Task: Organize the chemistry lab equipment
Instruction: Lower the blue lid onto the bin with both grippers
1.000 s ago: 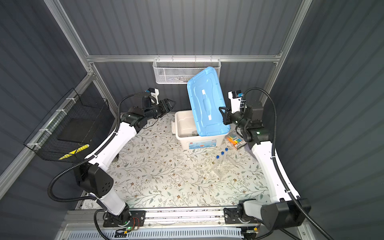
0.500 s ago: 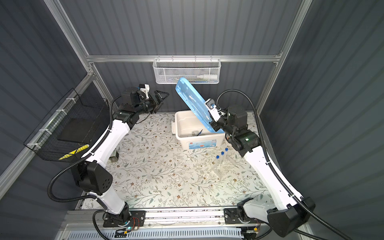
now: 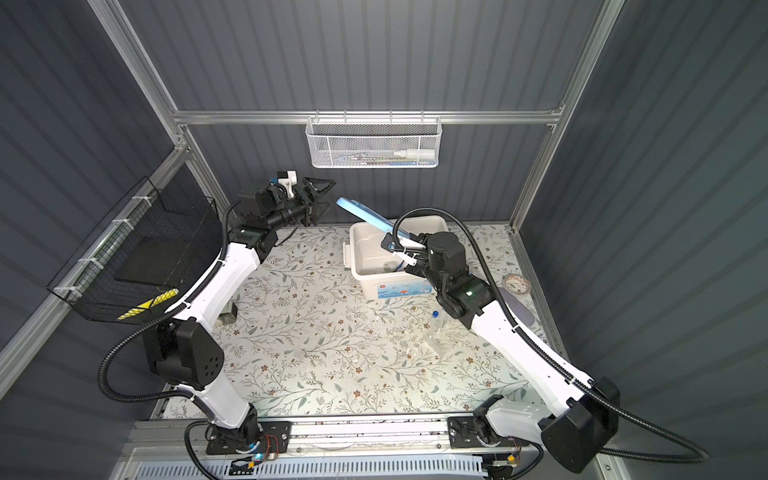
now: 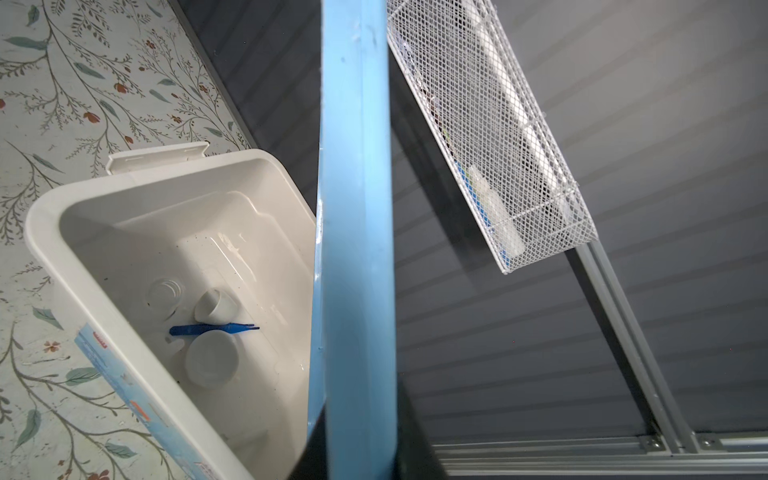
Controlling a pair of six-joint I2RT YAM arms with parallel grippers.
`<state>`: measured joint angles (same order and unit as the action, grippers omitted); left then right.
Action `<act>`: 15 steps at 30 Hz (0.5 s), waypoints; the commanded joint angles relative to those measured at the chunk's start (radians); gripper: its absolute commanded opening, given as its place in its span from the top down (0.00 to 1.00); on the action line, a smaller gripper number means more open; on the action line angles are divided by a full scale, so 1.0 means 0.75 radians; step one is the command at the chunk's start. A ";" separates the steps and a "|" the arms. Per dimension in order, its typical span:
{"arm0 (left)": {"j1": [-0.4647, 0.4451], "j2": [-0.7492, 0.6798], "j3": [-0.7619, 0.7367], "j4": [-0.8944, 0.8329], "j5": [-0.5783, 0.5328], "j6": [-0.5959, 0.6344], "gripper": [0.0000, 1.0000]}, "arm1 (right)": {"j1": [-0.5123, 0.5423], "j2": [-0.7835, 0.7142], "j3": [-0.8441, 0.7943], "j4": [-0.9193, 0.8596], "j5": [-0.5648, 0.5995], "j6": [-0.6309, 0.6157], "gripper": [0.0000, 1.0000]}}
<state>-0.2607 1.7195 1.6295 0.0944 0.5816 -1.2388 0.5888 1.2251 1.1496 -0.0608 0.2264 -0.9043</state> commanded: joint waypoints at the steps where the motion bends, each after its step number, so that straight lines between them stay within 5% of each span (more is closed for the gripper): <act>1: -0.008 -0.063 -0.070 0.065 0.065 -0.089 0.15 | 0.032 0.001 -0.035 0.196 0.094 -0.099 0.95; 15: -0.009 -0.130 -0.253 0.107 0.123 -0.135 0.27 | 0.145 0.003 -0.215 0.378 0.145 -0.244 0.93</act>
<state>-0.2615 1.6390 1.4624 0.1356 0.6277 -1.3224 0.6785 1.2388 1.0031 0.1303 0.3225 -1.0523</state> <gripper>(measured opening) 0.742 0.164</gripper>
